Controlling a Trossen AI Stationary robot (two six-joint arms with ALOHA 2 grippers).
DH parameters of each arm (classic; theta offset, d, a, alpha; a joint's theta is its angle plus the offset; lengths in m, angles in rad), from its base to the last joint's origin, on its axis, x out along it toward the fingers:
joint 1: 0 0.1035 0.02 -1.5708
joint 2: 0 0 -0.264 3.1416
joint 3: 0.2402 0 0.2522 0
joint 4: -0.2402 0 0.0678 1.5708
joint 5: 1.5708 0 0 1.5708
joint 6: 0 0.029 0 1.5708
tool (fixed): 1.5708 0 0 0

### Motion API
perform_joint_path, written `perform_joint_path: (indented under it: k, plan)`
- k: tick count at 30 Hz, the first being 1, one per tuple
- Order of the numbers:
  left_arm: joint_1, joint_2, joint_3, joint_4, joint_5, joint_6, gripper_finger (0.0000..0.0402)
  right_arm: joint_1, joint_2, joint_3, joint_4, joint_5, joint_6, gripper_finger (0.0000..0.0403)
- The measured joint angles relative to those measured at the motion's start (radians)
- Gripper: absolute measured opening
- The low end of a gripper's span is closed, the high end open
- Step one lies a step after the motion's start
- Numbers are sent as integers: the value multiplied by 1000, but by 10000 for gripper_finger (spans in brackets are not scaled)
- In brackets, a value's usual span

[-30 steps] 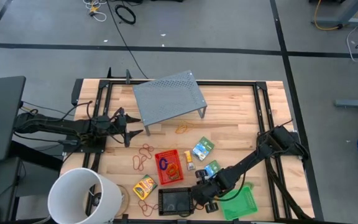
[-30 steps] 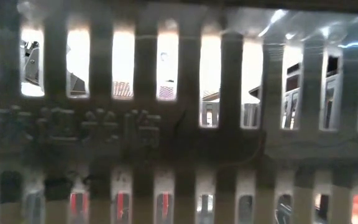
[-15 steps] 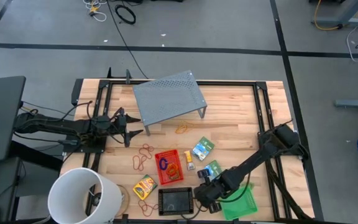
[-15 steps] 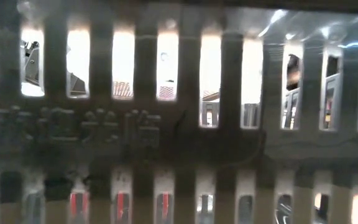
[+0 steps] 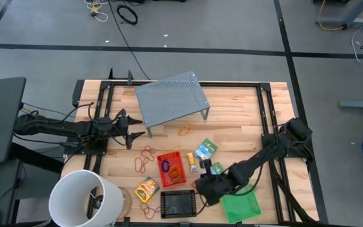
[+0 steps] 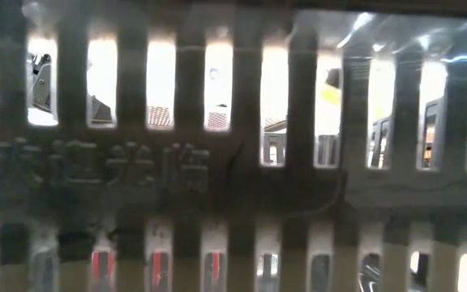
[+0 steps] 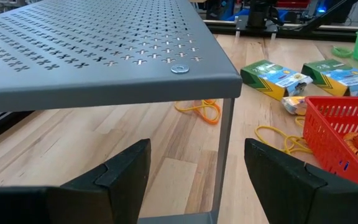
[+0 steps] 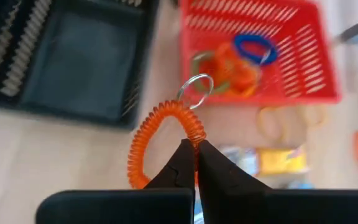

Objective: Pick & Place Office Desk Supplies
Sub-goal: Put the left orange spring keychain into the red bin, then put the yellow spring keychain into the red bin

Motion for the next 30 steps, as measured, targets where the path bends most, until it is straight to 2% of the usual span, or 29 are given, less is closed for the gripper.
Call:
perform_joint_path:
  k: [8,16,20,24,30]
  plan:
    - [0,0,0,0,0,0,262,-100,-2,0,159,-4,-219,1]
    - [0,0,0,-4,0,0,262,-217,37,1,284,-164,-340,1]
    - [0,0,0,-11,0,0,262,-260,85,1,335,-262,-340,7]
    - [0,0,0,-14,0,0,262,-278,118,1,334,-301,-329,49]
    - [0,0,0,-20,0,0,262,-270,120,1,339,-304,-331,147]
